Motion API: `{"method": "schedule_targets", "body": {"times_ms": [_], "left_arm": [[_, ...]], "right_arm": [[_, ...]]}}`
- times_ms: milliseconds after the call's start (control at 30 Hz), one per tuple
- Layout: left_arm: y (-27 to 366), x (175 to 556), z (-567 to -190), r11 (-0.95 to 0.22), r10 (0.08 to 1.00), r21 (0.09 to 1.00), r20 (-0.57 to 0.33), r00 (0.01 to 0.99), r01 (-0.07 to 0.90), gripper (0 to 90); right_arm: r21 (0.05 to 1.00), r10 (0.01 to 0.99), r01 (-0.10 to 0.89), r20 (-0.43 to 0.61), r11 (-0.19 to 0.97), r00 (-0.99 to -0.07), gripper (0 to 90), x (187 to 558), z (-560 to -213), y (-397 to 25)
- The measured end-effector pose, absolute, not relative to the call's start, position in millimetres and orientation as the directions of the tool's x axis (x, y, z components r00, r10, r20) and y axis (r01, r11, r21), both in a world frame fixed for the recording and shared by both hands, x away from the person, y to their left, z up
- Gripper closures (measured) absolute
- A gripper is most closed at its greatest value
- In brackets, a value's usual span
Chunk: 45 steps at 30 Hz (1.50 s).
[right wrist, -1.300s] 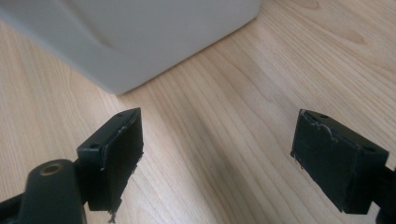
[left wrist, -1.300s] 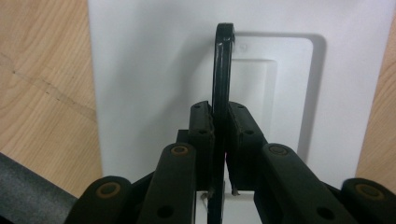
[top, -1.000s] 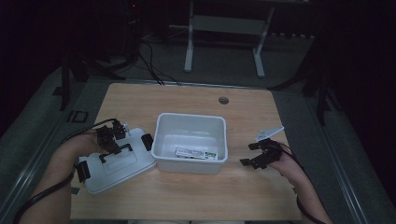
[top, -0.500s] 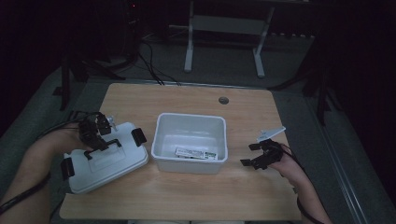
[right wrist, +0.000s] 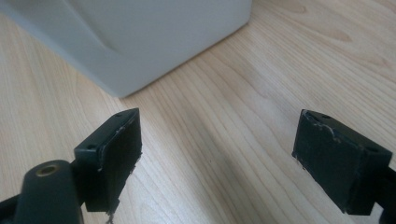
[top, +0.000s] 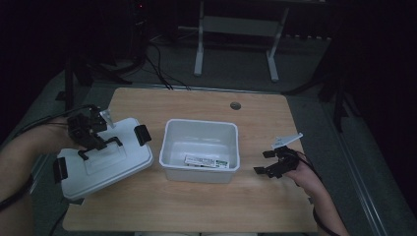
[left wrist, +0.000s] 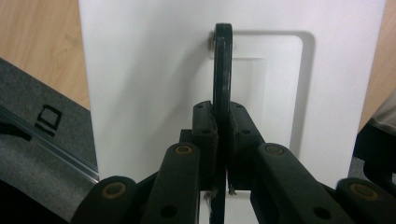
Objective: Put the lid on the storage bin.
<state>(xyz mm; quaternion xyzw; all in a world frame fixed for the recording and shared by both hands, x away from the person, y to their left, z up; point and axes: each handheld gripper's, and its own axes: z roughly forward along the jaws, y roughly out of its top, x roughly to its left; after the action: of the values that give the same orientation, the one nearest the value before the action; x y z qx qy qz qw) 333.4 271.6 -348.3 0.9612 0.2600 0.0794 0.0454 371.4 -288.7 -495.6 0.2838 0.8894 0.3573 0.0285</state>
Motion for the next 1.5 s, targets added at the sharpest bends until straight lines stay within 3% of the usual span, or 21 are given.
{"method": "schedule_targets", "body": {"times_ms": [300, 1500], "left_arm": [[244.3, 341.0, -326.8, -0.883, 0.458, 0.186, 0.145, 0.877, 0.431, 83.7], [115.5, 371.4, -313.8, -0.972, 0.214, 0.136, 0.182, 0.96, 0.191, 83.7]], "right_arm": [[0.66, 0.519, 0.477, 0.151, 0.581, -0.841, 15.1, 370.9, -497.1, -287.1], [0.651, 0.529, 0.486, 0.15, 0.583, -0.835, 15.1, 365.1, -501.6, -291.4]]}}
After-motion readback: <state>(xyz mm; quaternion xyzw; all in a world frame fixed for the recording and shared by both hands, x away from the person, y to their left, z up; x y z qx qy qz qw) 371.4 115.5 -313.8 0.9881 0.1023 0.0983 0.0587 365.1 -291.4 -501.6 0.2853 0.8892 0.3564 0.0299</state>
